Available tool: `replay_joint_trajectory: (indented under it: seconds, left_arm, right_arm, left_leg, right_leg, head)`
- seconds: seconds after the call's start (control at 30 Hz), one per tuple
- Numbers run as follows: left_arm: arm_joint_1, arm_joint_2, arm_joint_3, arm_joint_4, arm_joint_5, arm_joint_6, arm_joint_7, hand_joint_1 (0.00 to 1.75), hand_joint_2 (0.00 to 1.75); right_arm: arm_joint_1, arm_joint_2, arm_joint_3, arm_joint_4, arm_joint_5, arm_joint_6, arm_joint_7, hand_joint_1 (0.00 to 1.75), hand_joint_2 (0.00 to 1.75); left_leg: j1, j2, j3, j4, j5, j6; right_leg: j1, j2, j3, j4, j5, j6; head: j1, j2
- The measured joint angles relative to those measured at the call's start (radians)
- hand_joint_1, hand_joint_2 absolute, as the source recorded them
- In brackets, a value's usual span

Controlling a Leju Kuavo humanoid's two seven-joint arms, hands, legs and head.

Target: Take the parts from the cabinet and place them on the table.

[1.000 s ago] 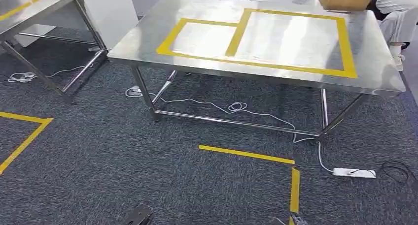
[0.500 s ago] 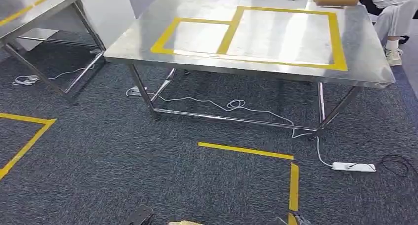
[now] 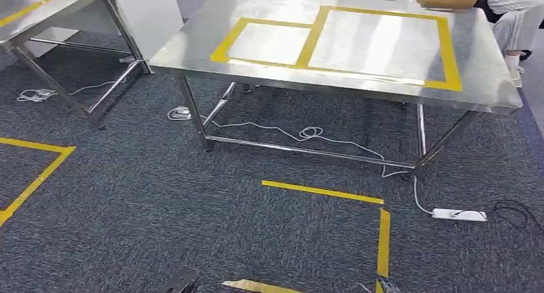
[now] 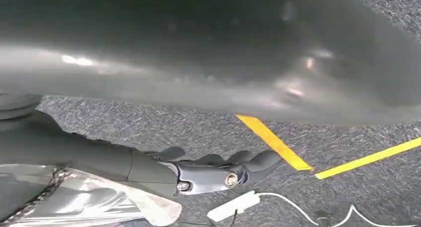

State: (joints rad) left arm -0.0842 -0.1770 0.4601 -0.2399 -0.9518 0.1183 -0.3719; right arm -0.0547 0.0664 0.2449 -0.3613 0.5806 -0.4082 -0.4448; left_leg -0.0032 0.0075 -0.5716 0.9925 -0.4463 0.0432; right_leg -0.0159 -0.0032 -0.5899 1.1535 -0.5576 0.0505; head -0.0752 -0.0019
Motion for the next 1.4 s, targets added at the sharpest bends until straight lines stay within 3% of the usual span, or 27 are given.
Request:
replay_joint_trajectory:
  seconds: [0.03,0.07,0.1,0.2,0.23,0.27,0.3,0.37,0.4,0.47,0.53,0.57,0.6,0.7,0.77,0.8,0.87,0.9,0.93,0.97,1.07,1.1,1.13,1.23,1.27,1.3,1.4]
  left_arm:
    - [0.000,-0.001,0.000,0.000,0.000,0.000,0.000,0.00,0.00]
    - [-0.001,-0.001,0.000,0.000,0.000,0.000,-0.001,0.00,0.00]
    - [-0.003,-0.001,0.000,0.000,0.000,0.000,-0.002,0.00,0.00]
    - [-0.001,0.000,0.000,0.000,0.000,0.000,-0.003,0.00,0.00]
    - [0.000,0.000,0.000,0.000,0.000,0.000,-0.003,0.00,0.00]
    - [0.001,0.000,0.000,0.000,0.000,0.000,-0.003,0.00,0.00]
    - [0.001,0.000,0.000,0.000,0.000,0.000,-0.003,0.00,0.00]
    - [0.001,0.000,0.000,0.000,0.000,0.000,-0.003,0.00,0.00]
    - [0.003,0.000,0.000,0.000,0.000,0.000,-0.003,0.00,0.00]
    - [0.005,0.001,0.000,0.000,0.000,0.000,-0.003,0.00,0.00]
    - [0.004,0.002,0.000,0.000,0.000,0.000,-0.003,0.00,0.00]
    - [0.003,0.002,0.000,0.000,0.000,0.000,-0.003,0.00,0.00]
    - [0.002,0.002,0.001,0.000,0.000,0.000,-0.004,0.00,0.00]
    - [0.004,0.003,0.001,0.000,0.000,0.000,-0.005,0.00,0.00]
    - [0.003,0.001,0.001,0.000,0.000,0.000,-0.005,0.00,0.00]
    - [0.001,0.000,0.001,0.000,0.000,0.000,-0.006,0.00,0.00]
    - [-0.001,-0.002,0.001,0.000,0.000,0.000,-0.005,0.00,0.00]
    - [0.000,-0.002,0.001,0.000,0.000,0.000,-0.005,0.00,0.00]
    - [0.001,-0.002,0.001,0.000,0.000,0.000,-0.004,0.00,0.00]
    - [0.002,-0.002,0.001,0.000,0.000,0.000,-0.004,0.00,0.00]
    - [0.001,-0.004,0.001,0.000,0.000,0.000,-0.004,0.00,0.00]
    - [0.000,-0.003,0.001,0.000,0.000,0.000,-0.004,0.00,0.00]
    - [-0.002,-0.003,0.001,0.000,0.000,0.000,-0.003,0.00,0.00]
    - [-0.001,-0.003,0.001,0.000,0.000,0.000,-0.003,0.00,0.00]
    - [0.000,-0.003,0.001,0.000,0.000,0.000,-0.003,0.00,0.00]
    - [0.000,-0.003,0.001,0.000,0.000,0.000,-0.003,0.00,0.00]
    - [0.000,-0.002,0.001,0.000,0.000,0.000,-0.003,0.00,0.00]
  right_arm:
    - [-0.001,0.000,0.000,0.000,0.000,0.000,0.000,0.00,0.00]
    - [-0.004,0.000,0.000,0.000,0.000,0.000,-0.001,0.00,0.00]
    - [-0.006,0.000,0.000,0.000,0.000,0.000,-0.002,0.00,0.00]
    - [-0.001,0.000,0.000,0.000,0.001,0.000,-0.002,0.00,0.00]
    - [-0.001,0.000,0.000,0.000,0.001,0.000,-0.002,0.00,0.00]
    - [-0.003,0.000,0.001,0.000,0.001,0.000,-0.003,0.00,0.00]
    - [-0.005,0.000,0.000,0.000,0.001,-0.002,-0.003,0.00,0.00]
    - [-0.003,0.000,0.001,0.000,0.001,-0.002,-0.003,0.00,0.00]
    - [-0.001,0.000,0.002,0.000,0.001,-0.001,-0.003,0.00,0.00]
    - [0.001,0.000,0.002,0.000,0.001,-0.002,-0.003,0.00,0.00]
    - [-0.001,0.000,0.002,0.000,0.001,-0.002,-0.003,0.00,0.00]
    - [-0.001,0.000,0.002,0.000,0.001,-0.002,-0.003,0.00,0.00]
    - [-0.003,0.000,0.002,0.000,0.001,-0.002,-0.003,0.00,0.00]
    - [-0.004,0.000,0.003,0.000,0.001,-0.002,-0.003,0.00,0.00]
    - [-0.004,0.000,0.002,0.000,0.001,-0.002,-0.003,0.00,0.00]
    - [-0.005,0.000,0.003,0.000,0.001,-0.002,-0.004,0.00,0.00]
    - [-0.006,0.000,0.003,0.000,0.001,-0.001,-0.004,0.00,0.00]
    - [-0.004,0.000,0.003,0.000,0.001,0.000,-0.003,0.00,0.00]
    - [-0.003,-0.001,0.003,0.000,0.001,0.000,-0.003,0.00,0.00]
    - [-0.002,-0.002,0.003,0.000,0.001,0.000,-0.003,0.00,0.00]
    - [-0.006,-0.002,0.003,0.000,0.001,0.002,-0.003,0.00,0.00]
    - [-0.011,-0.002,0.003,0.000,0.001,0.002,-0.003,0.00,0.00]
    - [-0.013,-0.002,0.003,0.000,0.002,0.002,-0.003,0.00,0.00]
    - [-0.005,-0.002,0.003,0.000,0.005,0.003,-0.003,0.00,0.00]
    - [-0.005,-0.002,0.003,0.000,0.005,0.003,-0.003,0.00,0.00]
    - [-0.007,-0.002,0.003,0.000,0.005,0.003,-0.003,0.00,0.00]
    - [-0.008,-0.002,0.003,0.000,0.005,0.003,-0.003,0.00,0.00]
  left_leg:
    - [0.000,0.000,-0.001,0.004,0.001,-0.003]
    - [-0.002,0.000,-0.005,0.008,0.003,-0.007]
    - [-0.009,-0.001,-0.011,0.019,0.001,-0.013]
    - [-0.004,-0.001,-0.013,0.014,0.013,-0.031]
    - [-0.004,-0.002,-0.016,0.020,0.009,-0.034]
    - [-0.002,-0.003,-0.023,0.034,-0.013,-0.042]
    - [0.000,-0.004,-0.041,0.086,-0.060,-0.048]
    - [0.004,-0.004,-0.104,0.259,-0.152,-0.055]
    - [0.004,-0.003,-0.125,0.321,-0.174,-0.056]
    - [0.003,-0.004,-0.096,0.295,-0.142,-0.052]
    - [0.002,-0.004,0.001,0.115,-0.056,-0.038]
    - [-0.002,-0.005,0.044,0.029,-0.033,-0.027]
    - [-0.005,-0.005,0.054,0.009,-0.045,-0.022]
    - [-0.009,-0.005,0.043,0.008,-0.041,-0.016]
    - [0.000,0.000,0.044,-0.016,-0.021,-0.005]
    - [0.001,-0.001,0.039,-0.017,-0.017,0.002]
    - [-0.002,0.001,0.029,-0.016,-0.012,0.007]
    - [-0.003,0.001,0.023,-0.016,-0.009,0.007]
    - [-0.003,0.001,0.018,-0.014,-0.006,0.006]
    - [-0.003,0.001,0.015,-0.011,-0.005,0.006]
    - [-0.002,0.001,0.008,0.005,-0.005,-0.001]
    - [-0.011,0.000,0.003,0.011,-0.006,-0.009]
    - [-0.011,0.000,-0.003,0.016,-0.004,-0.014]
    - [-0.007,-0.001,-0.009,0.017,0.007,-0.029]
    - [-0.005,-0.003,-0.014,0.026,-0.006,-0.035]
    - [-0.004,-0.004,-0.026,0.058,-0.040,-0.043]
    - [0.004,-0.004,-0.106,0.280,-0.162,-0.057]
  right_leg:
    - [-0.001,0.000,0.059,-0.101,0.037,-0.002]
    - [-0.002,0.000,0.087,-0.159,0.025,-0.003]
    - [0.001,0.005,0.085,-0.166,0.030,-0.011]
    - [0.007,0.003,0.077,-0.160,0.038,-0.028]
    - [-0.001,0.000,0.075,-0.167,0.045,-0.038]
    - [-0.002,-0.001,0.083,-0.166,0.050,-0.044]
    - [-0.002,-0.001,0.077,-0.166,0.054,-0.051]
    - [0.000,-0.001,0.065,-0.164,0.061,-0.052]
    - [0.001,-0.002,0.060,-0.163,0.064,-0.051]
    - [0.002,-0.002,0.057,-0.162,0.067,-0.051]
    - [0.005,-0.001,0.058,-0.162,0.069,-0.049]
    - [0.005,-0.001,0.058,-0.162,0.070,-0.047]
    - [0.011,-0.001,0.053,-0.158,0.072,-0.041]
    - [0.006,-0.003,0.044,-0.163,0.083,-0.024]
    - [0.005,0.001,0.029,-0.150,0.064,-0.012]
    - [0.005,0.001,0.007,-0.103,0.024,-0.010]
    - [0.003,0.001,-0.060,0.056,-0.054,-0.004]
    - [0.003,0.001,-0.091,0.130,-0.082,-0.001]
    - [0.003,0.001,-0.098,0.153,-0.081,0.000]
    - [0.003,0.001,-0.079,0.128,-0.057,0.001]
    - [-0.002,0.000,0.068,-0.127,0.052,0.000]
    - [0.003,0.001,0.081,-0.160,0.030,-0.001]
    - [0.001,0.004,0.084,-0.160,0.037,-0.014]
    - [0.005,0.003,0.074,-0.158,0.047,-0.032]
    - [-0.002,-0.001,0.073,-0.162,0.054,-0.041]
    - [-0.002,0.000,0.069,-0.162,0.058,-0.046]
    - [0.000,-0.001,0.056,-0.161,0.065,-0.052]
  head:
    - [0.000,0.000]
    - [0.000,0.000]
    - [-0.002,0.000]
    - [-0.002,0.000]
    - [-0.001,0.000]
    - [-0.002,0.000]
    - [-0.007,0.000]
    - [-0.007,0.000]
    - [-0.007,0.000]
    - [-0.007,0.000]
    - [-0.007,0.000]
    - [-0.006,0.000]
    - [-0.005,0.000]
    - [-0.006,0.000]
    - [-0.004,0.000]
    - [0.000,0.000]
    - [-0.001,0.000]
    - [0.000,0.000]
    - [0.000,0.000]
    - [0.000,0.000]
    - [0.001,0.000]
    - [0.001,0.000]
    - [-0.002,0.000]
    - [-0.001,0.000]
    - [-0.001,0.000]
    - [-0.005,0.000]
    - [-0.007,0.000]
